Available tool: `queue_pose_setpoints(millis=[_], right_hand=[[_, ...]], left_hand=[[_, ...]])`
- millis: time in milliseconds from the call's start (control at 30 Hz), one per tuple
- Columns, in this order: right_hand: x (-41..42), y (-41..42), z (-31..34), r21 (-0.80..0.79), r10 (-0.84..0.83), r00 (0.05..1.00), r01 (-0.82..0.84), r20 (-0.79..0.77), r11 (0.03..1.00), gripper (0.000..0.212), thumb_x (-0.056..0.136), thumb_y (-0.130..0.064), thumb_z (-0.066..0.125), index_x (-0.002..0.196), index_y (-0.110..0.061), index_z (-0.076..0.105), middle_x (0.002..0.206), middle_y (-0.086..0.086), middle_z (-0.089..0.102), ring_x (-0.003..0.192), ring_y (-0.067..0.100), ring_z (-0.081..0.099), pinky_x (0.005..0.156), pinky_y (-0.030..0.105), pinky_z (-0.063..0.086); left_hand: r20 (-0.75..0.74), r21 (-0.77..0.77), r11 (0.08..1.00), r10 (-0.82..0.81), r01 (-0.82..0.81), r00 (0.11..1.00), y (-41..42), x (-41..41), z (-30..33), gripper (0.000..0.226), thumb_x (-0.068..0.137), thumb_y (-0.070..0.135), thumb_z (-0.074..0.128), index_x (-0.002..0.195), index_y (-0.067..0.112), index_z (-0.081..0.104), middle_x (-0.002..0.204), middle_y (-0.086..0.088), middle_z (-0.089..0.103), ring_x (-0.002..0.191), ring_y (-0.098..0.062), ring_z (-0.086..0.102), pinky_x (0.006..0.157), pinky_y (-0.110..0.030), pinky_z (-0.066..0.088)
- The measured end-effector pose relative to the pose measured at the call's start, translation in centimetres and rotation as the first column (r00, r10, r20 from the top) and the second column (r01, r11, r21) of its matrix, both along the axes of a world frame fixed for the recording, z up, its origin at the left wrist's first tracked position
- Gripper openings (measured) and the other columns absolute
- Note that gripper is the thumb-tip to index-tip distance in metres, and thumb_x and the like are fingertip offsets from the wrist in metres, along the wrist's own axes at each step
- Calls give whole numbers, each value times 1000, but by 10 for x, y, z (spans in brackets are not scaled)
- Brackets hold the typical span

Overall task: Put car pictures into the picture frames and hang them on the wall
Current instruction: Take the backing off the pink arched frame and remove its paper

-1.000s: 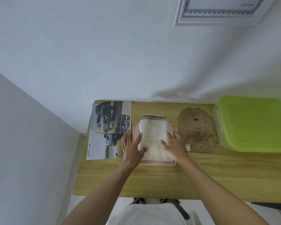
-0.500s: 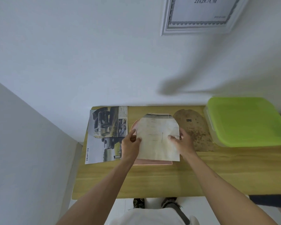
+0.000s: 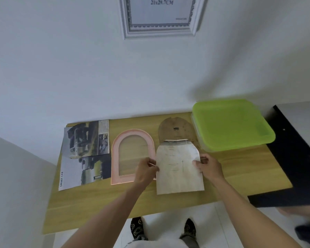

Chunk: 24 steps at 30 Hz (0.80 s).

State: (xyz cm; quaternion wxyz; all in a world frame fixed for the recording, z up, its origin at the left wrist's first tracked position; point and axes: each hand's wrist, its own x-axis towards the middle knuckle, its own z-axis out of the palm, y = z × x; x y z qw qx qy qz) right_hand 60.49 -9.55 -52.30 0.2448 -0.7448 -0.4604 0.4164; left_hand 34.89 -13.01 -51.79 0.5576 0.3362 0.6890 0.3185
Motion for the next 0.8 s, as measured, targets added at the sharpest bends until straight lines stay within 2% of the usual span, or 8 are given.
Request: queue_pose_setpoints(millis=[100,167,367,533,600,700,767,800], right_hand=[[47,-10,-3,-15,15,999,-14,36,1000,12,81,-21,80,86,-16,70,88,7,73,76,19,65,68,35,54],[82,-16,-3,-56,42,998,-39,54,998,13,81,-22,80,87,-15,71,88,3,74,79,17,66,62,25,49],[167,-18,-5,-107,70,991,-58,114,993,21,82,-23,80,95,-17,65,93,-3,69,81,9,62,63,19,45],[209,-2,-25,-125,116,974,-93,196,988,37,78,-29,79,110,-18,64,96,-4,70,87,17,68,78,41,59],[217,0,-30,-147,151,960,-119,235,982,34,77,-29,76,108,-21,63,94,-6,70,83,17,68,75,41,59],[220,2,-32,-121,211,914,-180,345,976,39,80,-31,70,117,-22,59,106,-3,66,90,19,64,74,36,54],[218,-2,-35,-115,237,876,-207,421,972,51,87,-33,67,133,-21,50,125,5,56,105,25,60,77,35,50],[215,-5,-36,-103,252,848,-231,467,968,53,91,-32,65,138,-20,45,131,8,50,112,27,56,78,36,49]], left_hand=[[25,-75,991,-113,114,993,5,36,0,13,74,-10,64,83,0,62,77,-17,66,63,-31,68,65,-45,61],[47,-134,977,-159,164,986,7,62,-2,16,74,-11,66,80,3,61,75,-15,67,62,-28,69,67,-44,62],[65,-204,957,-198,207,978,10,151,-6,18,75,-15,69,79,1,61,83,-22,70,69,-33,69,62,-39,62],[-6,-236,958,-165,159,986,6,202,-18,20,74,-14,66,78,4,57,90,-27,70,69,-36,70,67,-45,62],[-34,-251,957,-157,144,987,4,216,-24,18,75,-14,65,79,3,59,89,-27,71,69,-38,72,66,-47,62],[-152,-230,965,-166,129,974,1,232,-31,14,72,-9,63,77,4,60,79,-18,72,65,-33,72,64,-46,62],[-353,-175,969,-227,174,907,-2,240,-29,21,71,1,64,90,8,58,90,-10,68,75,-33,70,63,-40,58],[-477,-154,958,-288,243,830,-5,243,-25,31,74,7,67,102,9,55,102,-8,62,86,-34,66,65,-38,53]])
